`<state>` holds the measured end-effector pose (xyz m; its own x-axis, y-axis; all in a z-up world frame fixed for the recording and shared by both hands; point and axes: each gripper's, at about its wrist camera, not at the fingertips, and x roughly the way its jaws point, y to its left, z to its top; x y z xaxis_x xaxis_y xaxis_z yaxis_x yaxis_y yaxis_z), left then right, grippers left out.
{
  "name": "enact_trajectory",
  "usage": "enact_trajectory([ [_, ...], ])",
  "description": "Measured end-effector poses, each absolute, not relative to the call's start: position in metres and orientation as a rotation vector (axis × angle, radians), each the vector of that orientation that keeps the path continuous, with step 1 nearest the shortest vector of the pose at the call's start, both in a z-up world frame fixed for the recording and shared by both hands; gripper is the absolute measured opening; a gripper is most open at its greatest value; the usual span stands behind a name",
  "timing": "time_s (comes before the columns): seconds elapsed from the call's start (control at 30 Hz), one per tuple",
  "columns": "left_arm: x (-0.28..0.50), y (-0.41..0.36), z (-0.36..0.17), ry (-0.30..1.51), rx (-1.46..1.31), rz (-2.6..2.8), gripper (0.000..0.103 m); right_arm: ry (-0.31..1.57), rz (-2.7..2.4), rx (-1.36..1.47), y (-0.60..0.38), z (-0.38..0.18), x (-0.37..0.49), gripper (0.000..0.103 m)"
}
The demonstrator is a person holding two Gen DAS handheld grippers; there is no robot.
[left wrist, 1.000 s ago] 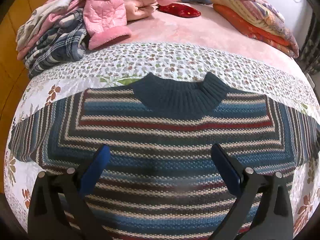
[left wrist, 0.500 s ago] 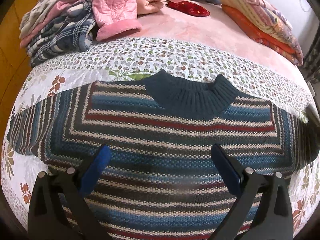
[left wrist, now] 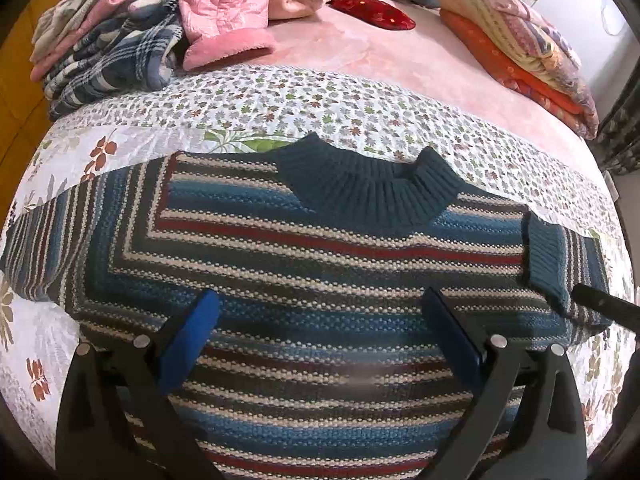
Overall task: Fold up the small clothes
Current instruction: 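Grasp the sleeve cuff with the right gripper and fold it across the sweater body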
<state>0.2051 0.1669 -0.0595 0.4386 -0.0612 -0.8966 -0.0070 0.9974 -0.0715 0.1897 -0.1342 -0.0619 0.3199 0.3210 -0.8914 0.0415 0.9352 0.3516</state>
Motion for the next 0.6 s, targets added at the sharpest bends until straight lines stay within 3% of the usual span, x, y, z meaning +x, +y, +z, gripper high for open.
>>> enact_trajectory([
  [0.07,0.205,0.166,-0.059,1.116,-0.069,-0.036,0.100,1.235,0.160,0.254,-0.131,-0.058,0.189,0.026],
  [0.1,0.205,0.166,-0.059,1.116,-0.069,-0.036,0.100,1.230,0.145,0.229,-0.129,-0.057,0.190,0.044],
  [0.2,0.206,0.164,-0.059,1.118,-0.075,-0.036,0.100,1.224,0.088,0.146,-0.127,-0.058,0.193,0.078],
  [0.23,0.206,0.163,-0.059,1.120,-0.077,-0.038,0.100,1.231,0.075,0.120,-0.124,-0.062,0.196,0.082],
  [0.5,0.205,0.153,-0.062,1.124,-0.051,-0.058,0.100,1.367,0.026,-0.079,-0.108,-0.117,0.214,0.082],
  [0.57,0.206,0.154,-0.063,1.127,-0.050,-0.057,0.100,1.366,0.004,-0.096,-0.112,-0.123,0.214,0.079],
  [0.6,0.207,0.154,-0.064,1.129,-0.051,-0.055,0.100,1.355,0.000,-0.072,-0.118,-0.121,0.214,0.071],
])
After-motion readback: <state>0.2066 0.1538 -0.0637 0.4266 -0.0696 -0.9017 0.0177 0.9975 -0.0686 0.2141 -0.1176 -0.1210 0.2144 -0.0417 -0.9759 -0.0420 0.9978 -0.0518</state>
